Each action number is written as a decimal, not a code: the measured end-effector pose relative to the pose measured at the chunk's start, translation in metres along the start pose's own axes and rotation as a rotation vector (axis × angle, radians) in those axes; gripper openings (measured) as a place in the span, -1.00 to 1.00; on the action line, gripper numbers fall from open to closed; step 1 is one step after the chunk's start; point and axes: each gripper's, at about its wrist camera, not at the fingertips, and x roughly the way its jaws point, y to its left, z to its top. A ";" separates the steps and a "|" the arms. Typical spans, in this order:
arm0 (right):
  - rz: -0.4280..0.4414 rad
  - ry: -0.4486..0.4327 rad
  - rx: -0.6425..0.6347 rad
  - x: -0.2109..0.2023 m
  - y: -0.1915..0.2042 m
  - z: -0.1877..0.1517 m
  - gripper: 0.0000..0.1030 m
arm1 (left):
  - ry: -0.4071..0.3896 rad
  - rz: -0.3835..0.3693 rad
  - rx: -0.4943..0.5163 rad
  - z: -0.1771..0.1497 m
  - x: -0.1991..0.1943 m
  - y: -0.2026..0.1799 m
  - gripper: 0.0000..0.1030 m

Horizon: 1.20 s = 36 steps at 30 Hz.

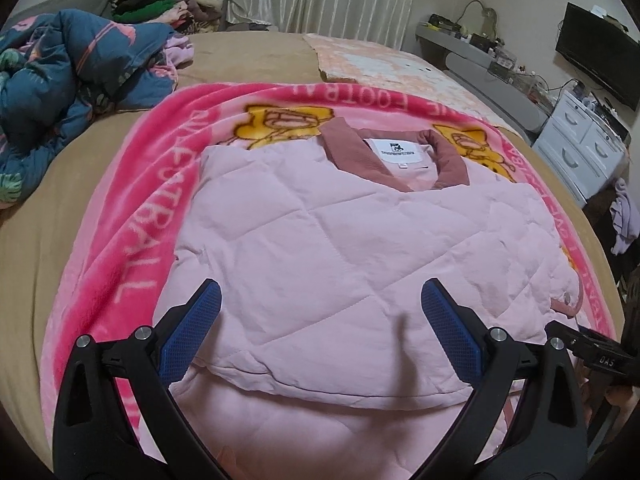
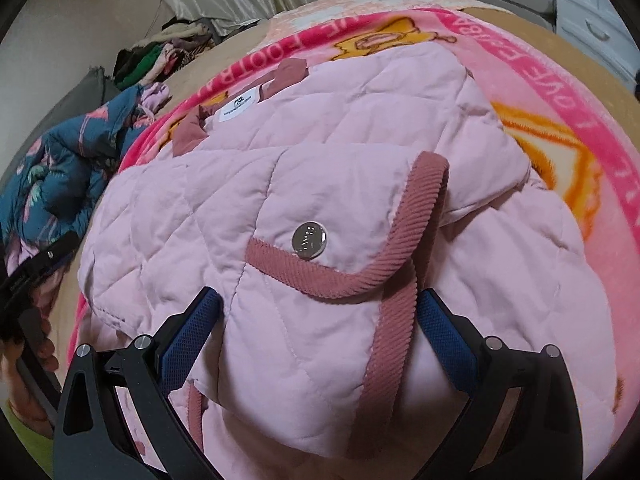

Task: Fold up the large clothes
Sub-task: 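Grasp the corduroy-trimmed front edge of the jacket with the right tool, then fold the front edge over the jacket and open the right tool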

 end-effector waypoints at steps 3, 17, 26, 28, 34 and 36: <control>0.007 0.004 -0.001 0.002 0.000 -0.002 0.79 | -0.001 0.008 -0.009 0.000 0.000 0.003 0.82; 0.069 -0.283 -0.303 -0.061 0.050 0.007 -0.61 | -0.051 -0.003 -0.094 0.007 -0.016 0.023 0.82; 0.034 -0.434 -0.439 -0.088 0.059 0.031 -0.64 | -0.083 -0.020 -0.102 0.012 -0.022 0.023 0.82; 0.022 -0.445 -0.455 -0.088 0.058 0.035 -0.64 | -0.087 -0.025 -0.104 0.012 -0.022 0.023 0.82; 0.002 -0.453 -0.451 -0.081 0.050 0.050 -0.66 | -0.078 -0.031 -0.087 0.010 -0.016 0.015 0.82; -0.005 -0.446 -0.444 -0.076 0.046 0.055 -0.67 | -0.065 -0.034 -0.076 0.008 -0.010 0.011 0.82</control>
